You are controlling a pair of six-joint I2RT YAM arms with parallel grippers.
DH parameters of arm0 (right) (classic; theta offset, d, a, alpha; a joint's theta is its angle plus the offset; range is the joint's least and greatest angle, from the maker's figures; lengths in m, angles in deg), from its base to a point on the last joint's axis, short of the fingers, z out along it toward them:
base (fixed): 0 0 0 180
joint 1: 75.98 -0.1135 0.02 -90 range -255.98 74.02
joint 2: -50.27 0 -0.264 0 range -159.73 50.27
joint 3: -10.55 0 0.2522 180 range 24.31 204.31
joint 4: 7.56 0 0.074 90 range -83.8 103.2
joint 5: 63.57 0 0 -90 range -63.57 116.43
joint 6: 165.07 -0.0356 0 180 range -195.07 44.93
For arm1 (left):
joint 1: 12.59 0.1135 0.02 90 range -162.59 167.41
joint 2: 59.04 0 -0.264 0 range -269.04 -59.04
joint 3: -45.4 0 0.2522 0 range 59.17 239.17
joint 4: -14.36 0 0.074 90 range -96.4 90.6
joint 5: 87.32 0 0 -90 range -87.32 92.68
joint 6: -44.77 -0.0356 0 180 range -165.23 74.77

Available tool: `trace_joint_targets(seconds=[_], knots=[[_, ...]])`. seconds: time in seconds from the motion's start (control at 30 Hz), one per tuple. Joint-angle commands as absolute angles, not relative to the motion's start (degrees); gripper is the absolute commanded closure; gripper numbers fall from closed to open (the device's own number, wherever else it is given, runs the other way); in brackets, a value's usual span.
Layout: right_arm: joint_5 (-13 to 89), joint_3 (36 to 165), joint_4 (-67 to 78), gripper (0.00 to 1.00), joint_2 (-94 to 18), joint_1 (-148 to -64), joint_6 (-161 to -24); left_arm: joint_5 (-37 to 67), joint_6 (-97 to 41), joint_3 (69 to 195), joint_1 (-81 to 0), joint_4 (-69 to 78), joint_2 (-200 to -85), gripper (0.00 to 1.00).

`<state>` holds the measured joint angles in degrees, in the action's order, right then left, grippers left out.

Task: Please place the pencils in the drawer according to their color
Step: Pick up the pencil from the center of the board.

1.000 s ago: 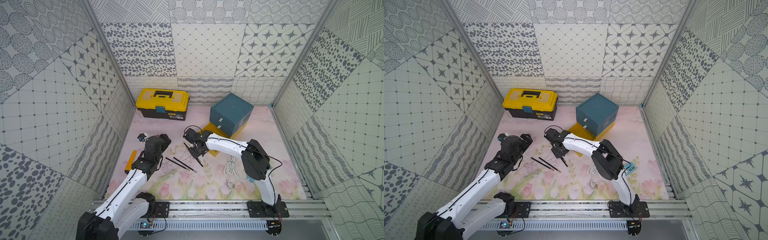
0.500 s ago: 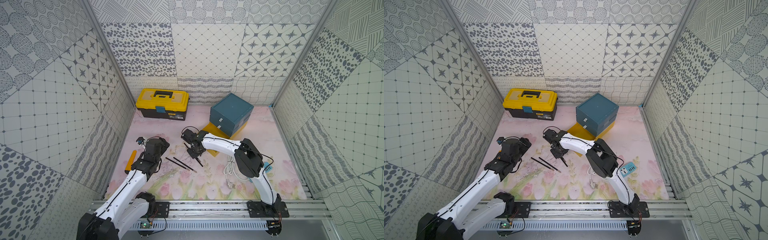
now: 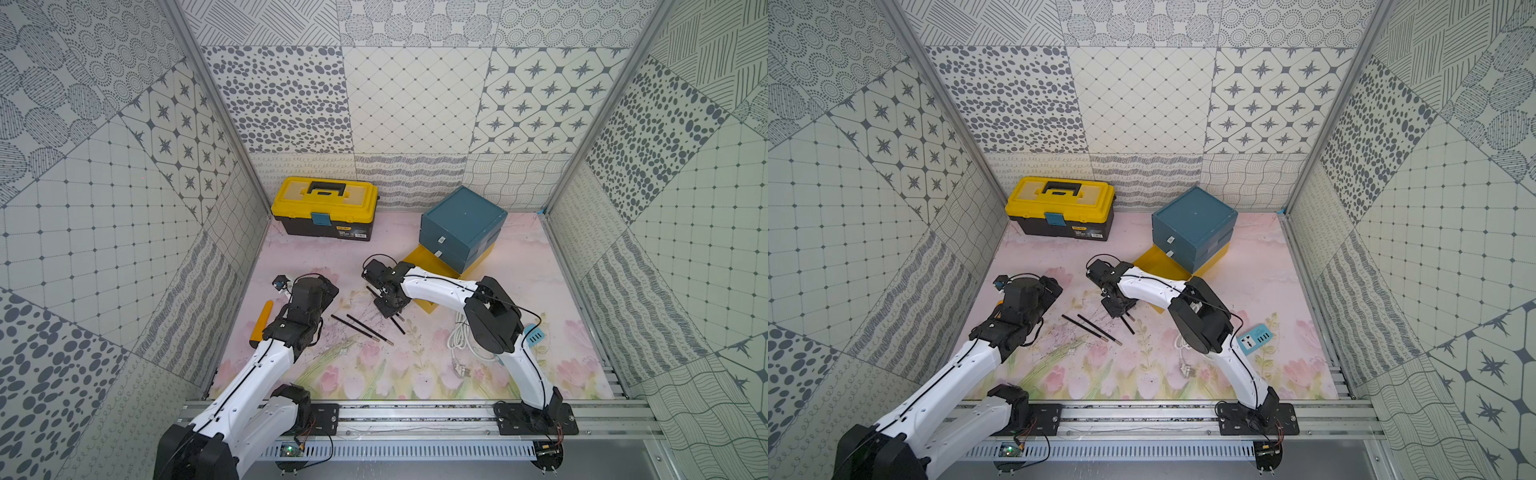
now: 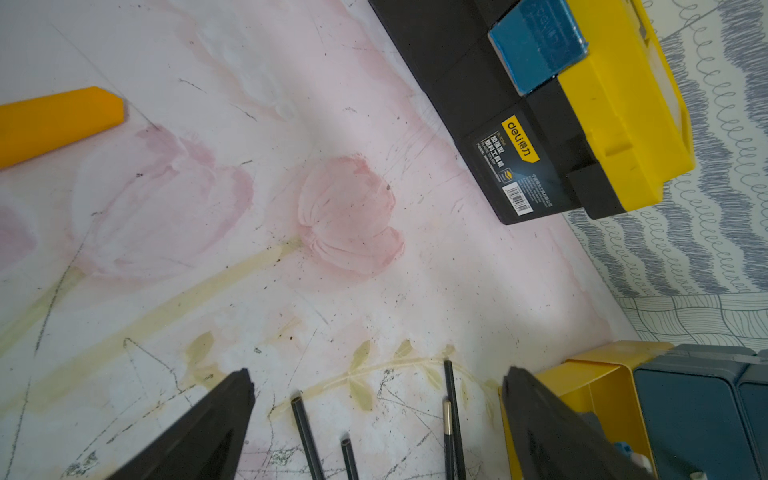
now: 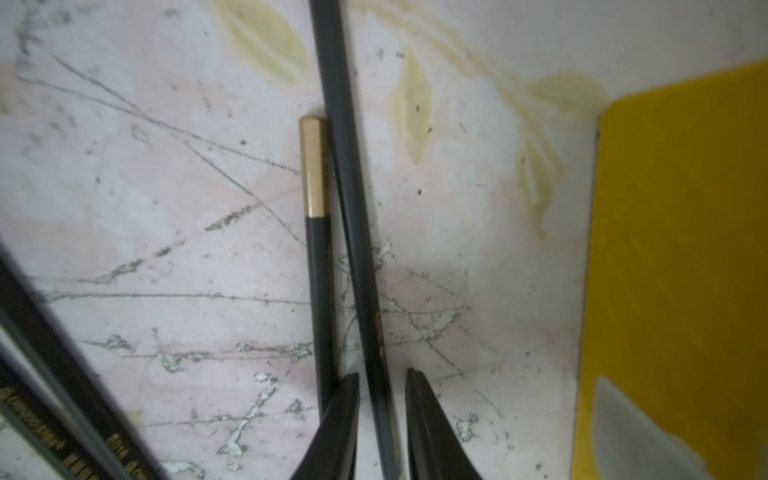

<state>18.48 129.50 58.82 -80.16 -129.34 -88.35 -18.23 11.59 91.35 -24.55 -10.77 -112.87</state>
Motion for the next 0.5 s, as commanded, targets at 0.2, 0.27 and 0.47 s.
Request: trace_joint_targets(seconds=[0.2, 0.27, 0.47], knots=[[19.2, 129.9, 58.9, 0.83, -84.1, -128.0, -87.5, -17.2, 11.4, 91.5, -24.5, -10.5, -114.0, 0.01], [18.6, 129.8, 59.0, 0.87, -84.1, -127.9, -86.9, -17.0, 11.4, 91.5, -24.4, -10.3, -114.2, 0.01], [15.3, 130.4, 60.5, 1.0, -83.7, -127.7, -84.6, -16.7, 11.5, 91.4, -24.4, -9.9, -114.7, 0.01]])
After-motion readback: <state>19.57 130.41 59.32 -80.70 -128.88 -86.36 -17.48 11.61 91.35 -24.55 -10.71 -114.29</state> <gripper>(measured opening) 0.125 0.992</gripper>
